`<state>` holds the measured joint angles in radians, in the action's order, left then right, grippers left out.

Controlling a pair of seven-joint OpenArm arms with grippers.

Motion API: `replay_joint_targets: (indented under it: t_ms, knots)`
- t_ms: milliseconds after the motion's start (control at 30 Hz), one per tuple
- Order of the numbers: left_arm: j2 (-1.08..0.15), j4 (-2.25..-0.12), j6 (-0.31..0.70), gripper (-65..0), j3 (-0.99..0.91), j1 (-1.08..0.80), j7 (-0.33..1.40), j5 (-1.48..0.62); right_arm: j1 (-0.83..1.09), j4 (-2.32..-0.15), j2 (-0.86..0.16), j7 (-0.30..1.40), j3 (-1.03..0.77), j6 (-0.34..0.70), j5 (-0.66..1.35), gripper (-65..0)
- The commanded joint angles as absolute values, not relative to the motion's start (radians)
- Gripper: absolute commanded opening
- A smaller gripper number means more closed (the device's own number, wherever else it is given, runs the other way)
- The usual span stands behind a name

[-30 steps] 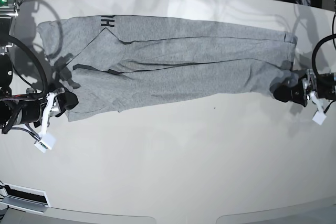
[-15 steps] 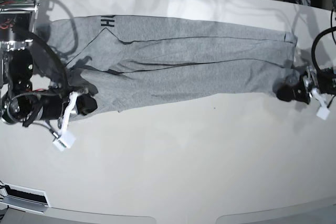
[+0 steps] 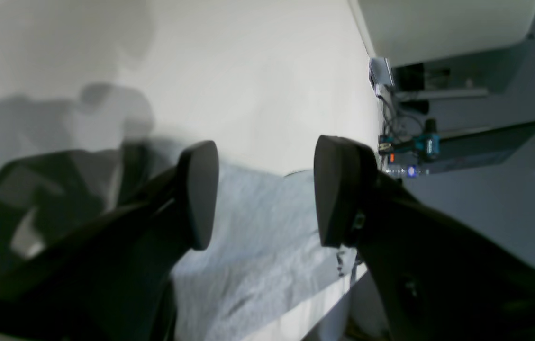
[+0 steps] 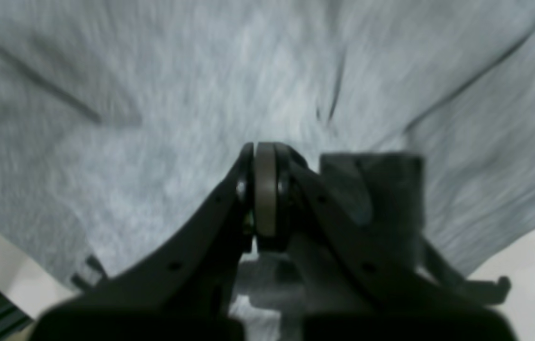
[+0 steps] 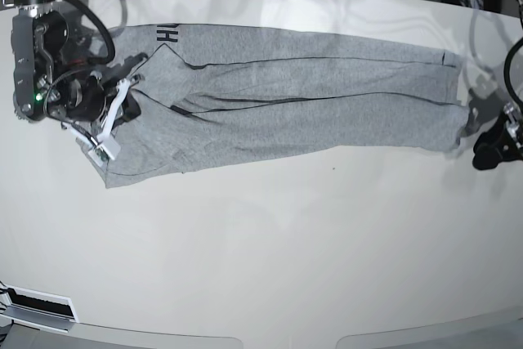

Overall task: Layout the t-shirt on the table in an organized manner, then fold the t-shirt properly
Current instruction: 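Lay the folded hem down and smooth it along the shoulder edge with both grippers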

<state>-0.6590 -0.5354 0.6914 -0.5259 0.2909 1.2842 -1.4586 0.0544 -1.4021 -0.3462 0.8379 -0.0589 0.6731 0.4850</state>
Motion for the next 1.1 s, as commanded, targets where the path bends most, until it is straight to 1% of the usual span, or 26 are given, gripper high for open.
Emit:
replay_joint_targets:
  t_ms: [0,100,233,333,433,533,800,900,967,1067]
  knots:
    - [-0.684,-0.549,0.698,-30.9,-0.535,0.307,1.277,-1.484,0.034,-1.417,-0.36,0.806,-0.064,0.672,0.491,-65.0]
    - [-0.685,-0.549,0.698,-30.9,-0.535,0.277,1.271,-1.48,0.034,-1.417,-0.36,0.798,-0.064,0.658,0.458,-65.0]
    - [-0.706,-0.549,0.698,-31.0,-0.537,0.239,1.235,-1.471,0.033,-1.417,-0.36,0.791,-0.065,0.601,0.406,-65.0]
    - [-0.744,-0.549,0.698,-30.9,-0.554,0.219,1.169,-1.47,0.033,-1.417,-0.36,0.791,-0.065,0.594,0.407,-65.0]
    - [-0.771,-0.549,0.698,-30.9,-0.589,0.218,1.166,-1.417,0.034,-1.417,-0.36,0.781,-0.065,0.594,0.406,-65.0]
    - [-0.764,-0.549,0.698,-30.4,-0.602,0.208,1.163,-1.332,0.033,-1.417,-0.36,0.781,-0.065,0.595,0.418,-65.0]
    - [-0.71,-0.549,0.698,-30.2,-0.596,0.154,1.119,-1.227,0.033,-1.417,-0.36,0.781,-0.065,0.595,0.422,-65.0]
    - [-0.701,-0.549,0.698,-30.2,-0.545,0.141,1.061,-1.2,0.034,-1.417,-0.36,0.782,-0.065,0.595,0.421,-65.0]
    - [-0.7,-0.549,0.698,-30.2,-0.491,0.142,1.003,-1.147,0.033,-1.417,-0.36,0.781,-0.065,0.595,0.422,-65.0]
    - [-0.7,-0.549,0.698,-30.2,-0.4,0.142,0.934,-1.122,0.033,-1.417,-0.36,0.781,-0.065,0.595,0.421,-65.0]
